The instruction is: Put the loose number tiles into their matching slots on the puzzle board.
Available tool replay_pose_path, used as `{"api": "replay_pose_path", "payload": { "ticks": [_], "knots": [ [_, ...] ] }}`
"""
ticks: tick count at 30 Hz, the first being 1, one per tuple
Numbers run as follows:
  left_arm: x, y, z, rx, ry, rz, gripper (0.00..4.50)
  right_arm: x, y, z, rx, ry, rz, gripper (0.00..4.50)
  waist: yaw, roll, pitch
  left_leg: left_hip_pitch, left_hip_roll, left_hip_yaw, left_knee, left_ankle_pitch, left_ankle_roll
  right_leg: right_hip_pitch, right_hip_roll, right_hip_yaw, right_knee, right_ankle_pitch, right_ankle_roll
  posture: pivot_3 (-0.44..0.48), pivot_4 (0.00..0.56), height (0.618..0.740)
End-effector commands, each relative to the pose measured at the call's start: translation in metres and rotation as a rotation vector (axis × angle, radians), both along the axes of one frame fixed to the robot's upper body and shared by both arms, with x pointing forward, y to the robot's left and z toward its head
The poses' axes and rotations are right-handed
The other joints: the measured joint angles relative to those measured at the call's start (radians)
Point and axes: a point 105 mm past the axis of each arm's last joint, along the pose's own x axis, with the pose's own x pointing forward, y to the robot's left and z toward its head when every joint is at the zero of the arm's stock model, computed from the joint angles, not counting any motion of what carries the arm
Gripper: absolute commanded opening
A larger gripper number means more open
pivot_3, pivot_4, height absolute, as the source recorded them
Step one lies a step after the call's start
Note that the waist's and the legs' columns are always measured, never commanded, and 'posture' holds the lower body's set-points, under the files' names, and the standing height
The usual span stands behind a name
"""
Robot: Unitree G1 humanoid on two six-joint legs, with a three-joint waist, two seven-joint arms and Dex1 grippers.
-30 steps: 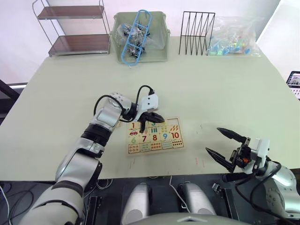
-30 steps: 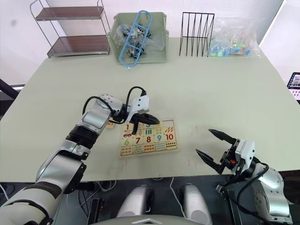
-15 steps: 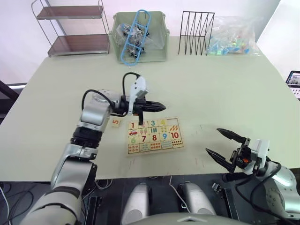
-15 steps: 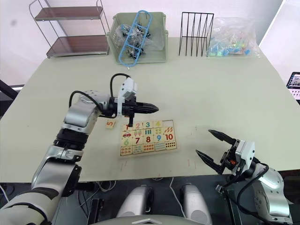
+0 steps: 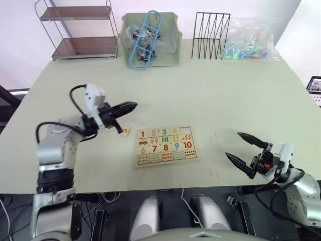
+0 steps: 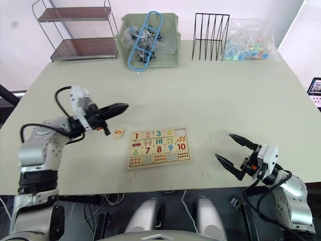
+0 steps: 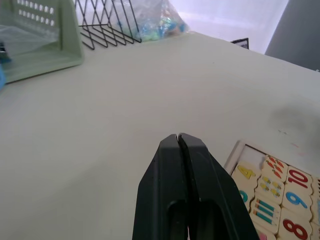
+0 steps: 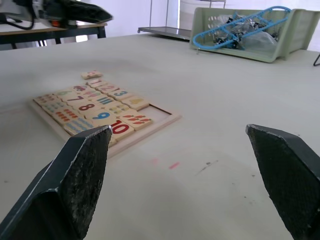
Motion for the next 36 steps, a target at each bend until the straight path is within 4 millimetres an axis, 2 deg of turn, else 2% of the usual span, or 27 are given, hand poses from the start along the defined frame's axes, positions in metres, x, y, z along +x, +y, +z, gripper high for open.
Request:
{"api": "replay_pose_path", "payload": {
  "ticks": [1,2,3,5,6,8,10,13,18,23,29,36],
  "knots": [
    [-0.016,0.016,0.002,-0.018,-0.031,0.078,0.06,0.005,-0.010,0.006,-0.026,-0.034,-0.038,4.50,0.000,0.000,0.000,0.000,0.000,0.000,0.000,0.000,0.000,0.000,0.000,0.000,0.000,0.000,0.000,0.000,0.150,0.739],
    [-0.023,0.022,-0.005,-0.028,-0.009,0.103,0.44,0.006,-0.012,0.006,-0.033,-0.032,-0.038,4.50,0.000,0.000,0.000,0.000,0.000,0.000,0.000,0.000,0.000,0.000,-0.001,0.000,0.000,0.000,0.000,0.000,0.150,0.739],
    [-0.026,0.026,-0.011,-0.015,0.006,0.133,0.55,0.006,-0.013,0.005,-0.036,-0.030,-0.036,4.50,0.001,0.000,0.000,0.000,0.000,0.000,0.000,0.000,0.000,0.000,-0.001,0.000,0.000,0.000,0.000,0.000,0.150,0.739],
    [-0.037,0.032,-0.023,0.012,0.030,0.170,1.19,0.007,-0.015,0.005,-0.038,-0.025,-0.032,4.50,0.001,0.000,0.000,0.001,0.000,0.000,0.000,0.000,0.000,0.000,-0.002,0.001,0.000,0.000,0.000,0.000,0.150,0.739],
    [-0.042,0.035,-0.027,0.025,0.038,0.186,1.72,0.007,-0.016,0.004,-0.042,-0.022,-0.030,4.50,0.002,0.000,0.000,0.000,0.000,0.000,0.000,0.000,0.000,0.000,-0.002,0.000,-0.001,0.000,0.000,0.000,0.150,0.739],
    [-0.052,0.043,-0.035,0.040,0.053,0.225,2.43,0.008,-0.019,0.002,-0.057,-0.015,-0.027,4.50,0.003,0.000,0.000,0.000,0.000,0.001,0.000,0.000,0.000,0.000,-0.002,0.000,-0.001,0.000,0.000,0.000,0.150,0.739],
    [-0.061,0.048,-0.039,0.049,0.060,0.253,3.46,0.008,-0.020,0.002,-0.061,-0.012,-0.025,4.50,0.002,0.000,0.000,0.000,0.000,0.001,0.000,0.000,0.000,0.000,-0.002,0.000,-0.001,0.000,0.000,0.000,0.150,0.739],
    [-0.077,0.057,-0.049,0.088,0.077,0.295,4.44,0.005,-0.021,-0.002,-0.069,0.005,-0.012,4.50,0.001,0.000,0.000,0.000,0.000,0.001,0.000,0.000,0.000,0.000,-0.002,0.000,-0.001,0.000,0.000,0.000,0.150,0.739],
    [-0.099,0.064,-0.059,0.094,0.097,0.369,4.44,0.002,-0.028,-0.009,-0.064,0.049,-0.042,4.50,0.001,0.000,0.000,0.001,0.000,0.003,-0.002,0.000,0.000,0.000,-0.002,0.001,-0.002,-0.001,-0.001,0.000,0.150,0.739],
    [-0.109,0.064,-0.061,0.083,0.101,0.412,4.44,0.004,-0.043,-0.017,-0.095,0.096,-0.137,4.50,0.003,0.000,0.000,0.001,0.000,0.003,-0.002,0.000,0.000,0.001,-0.002,0.001,-0.002,-0.002,-0.003,0.000,0.150,0.739],
    [-0.112,0.061,-0.070,0.083,0.115,0.425,4.44,0.007,-0.056,-0.015,-0.097,0.091,-0.246,4.50,0.001,-0.001,0.000,0.002,0.000,0.004,-0.002,0.000,0.000,0.000,-0.001,0.002,-0.002,-0.002,-0.003,0.000,0.150,0.739],
    [-0.108,0.061,-0.074,0.076,0.104,0.445,4.44,0.004,-0.056,-0.014,-0.086,0.079,-0.316,4.50,0.001,-0.001,-0.001,0.002,0.000,0.004,-0.002,0.000,0.000,0.000,-0.001,0.002,-0.002,-0.002,-0.003,0.000,0.150,0.739]
  ]
}}
